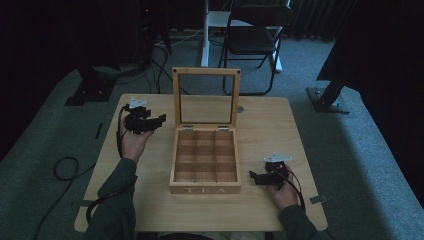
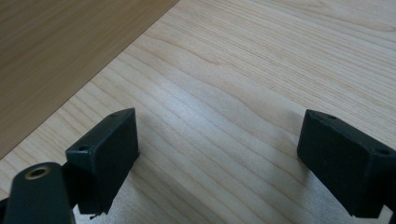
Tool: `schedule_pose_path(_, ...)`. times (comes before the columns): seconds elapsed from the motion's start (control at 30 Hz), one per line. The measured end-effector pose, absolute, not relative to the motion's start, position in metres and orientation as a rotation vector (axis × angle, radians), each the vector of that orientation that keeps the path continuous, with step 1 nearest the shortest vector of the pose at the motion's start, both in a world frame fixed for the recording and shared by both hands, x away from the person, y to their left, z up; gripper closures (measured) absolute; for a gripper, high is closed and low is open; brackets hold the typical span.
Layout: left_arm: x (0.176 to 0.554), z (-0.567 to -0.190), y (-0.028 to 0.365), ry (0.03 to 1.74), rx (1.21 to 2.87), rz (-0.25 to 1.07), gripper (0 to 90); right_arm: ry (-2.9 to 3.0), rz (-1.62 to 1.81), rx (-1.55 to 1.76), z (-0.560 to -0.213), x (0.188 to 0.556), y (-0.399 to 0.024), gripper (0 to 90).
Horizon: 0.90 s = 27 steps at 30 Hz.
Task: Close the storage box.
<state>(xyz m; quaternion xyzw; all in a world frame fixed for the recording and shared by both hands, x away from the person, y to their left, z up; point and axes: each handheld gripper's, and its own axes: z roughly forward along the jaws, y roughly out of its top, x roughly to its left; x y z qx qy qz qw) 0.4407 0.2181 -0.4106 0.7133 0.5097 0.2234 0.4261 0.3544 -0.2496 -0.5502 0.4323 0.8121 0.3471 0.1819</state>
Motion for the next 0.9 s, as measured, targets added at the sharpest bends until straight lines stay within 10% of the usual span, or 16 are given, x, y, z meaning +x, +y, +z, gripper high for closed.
schedule_pose_path(0.9, 0.462, -0.412, 0.205, 1.243, 1.818, 0.517, 25.6, 2.291, 0.980, 1.222, -0.550, 0.354, -0.250, 12.1)
